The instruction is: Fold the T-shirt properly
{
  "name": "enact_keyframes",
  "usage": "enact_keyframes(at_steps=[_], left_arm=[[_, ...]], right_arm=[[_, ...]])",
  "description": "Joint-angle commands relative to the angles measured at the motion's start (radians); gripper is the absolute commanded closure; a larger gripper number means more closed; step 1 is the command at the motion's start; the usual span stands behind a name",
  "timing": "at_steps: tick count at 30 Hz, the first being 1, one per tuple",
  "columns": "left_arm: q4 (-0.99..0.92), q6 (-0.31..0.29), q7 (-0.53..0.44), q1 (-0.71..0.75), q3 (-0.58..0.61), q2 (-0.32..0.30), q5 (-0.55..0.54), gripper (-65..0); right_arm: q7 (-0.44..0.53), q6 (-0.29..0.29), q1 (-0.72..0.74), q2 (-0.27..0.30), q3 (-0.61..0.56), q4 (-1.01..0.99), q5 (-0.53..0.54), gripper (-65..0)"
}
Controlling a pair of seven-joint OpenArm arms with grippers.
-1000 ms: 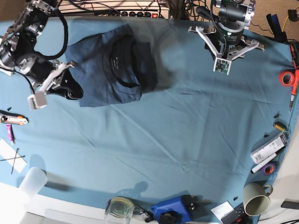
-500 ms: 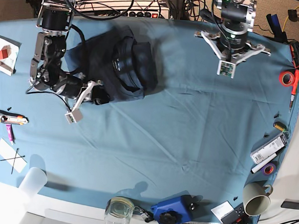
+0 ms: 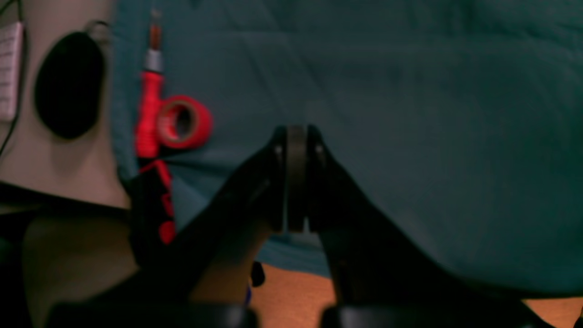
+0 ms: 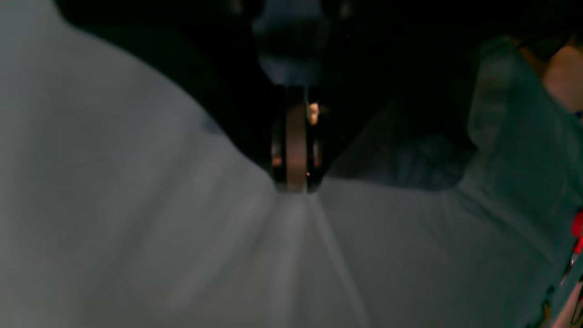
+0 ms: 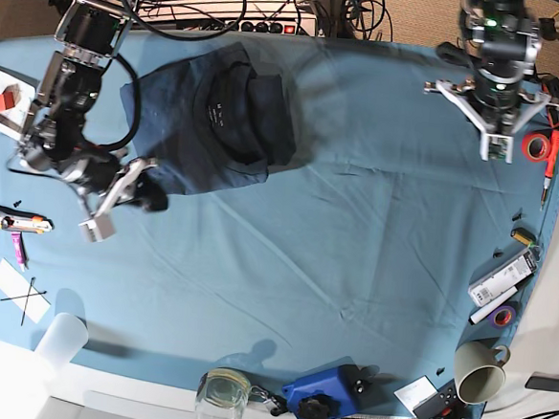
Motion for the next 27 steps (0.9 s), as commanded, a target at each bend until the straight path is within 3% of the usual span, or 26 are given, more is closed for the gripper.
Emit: enact_keyframes(at_steps=[1, 9, 16, 21, 27], left_arm=[[0.016, -0.001, -0.025, 0.003, -0.019, -0.008, -0.014, 0.0], [0.016, -0.008, 0.001, 0.060, -0.126, -0.098, -0.123, 0.0], [0.016, -0.015, 0.025, 0.123, -0.134, -0.103, -0.175, 0.0], [0.016, -0.053, 0.016, 0.167, -0.134, -0.103, -0.195, 0.0], [-0.008, -0.055, 0.044, 0.206, -0.134, -0.103, -0.218, 0.0]], right_arm=[[0.003, 0.005, 0.010, 0.016, 0.015, 0.028, 0.010, 0.0], [-0.029, 0.001, -0.154, 0.013, 0.034, 0.155, 0.026, 0.0], [-0.032, 0.002, -0.388, 0.013, 0.034, 0.355, 0.034, 0.0], [-0.032, 0.002, -0.523, 0.013, 0.034, 0.372, 0.041, 0.0], [-0.032, 0.014, -0.683, 0.013, 0.034, 0.373, 0.075, 0.0]])
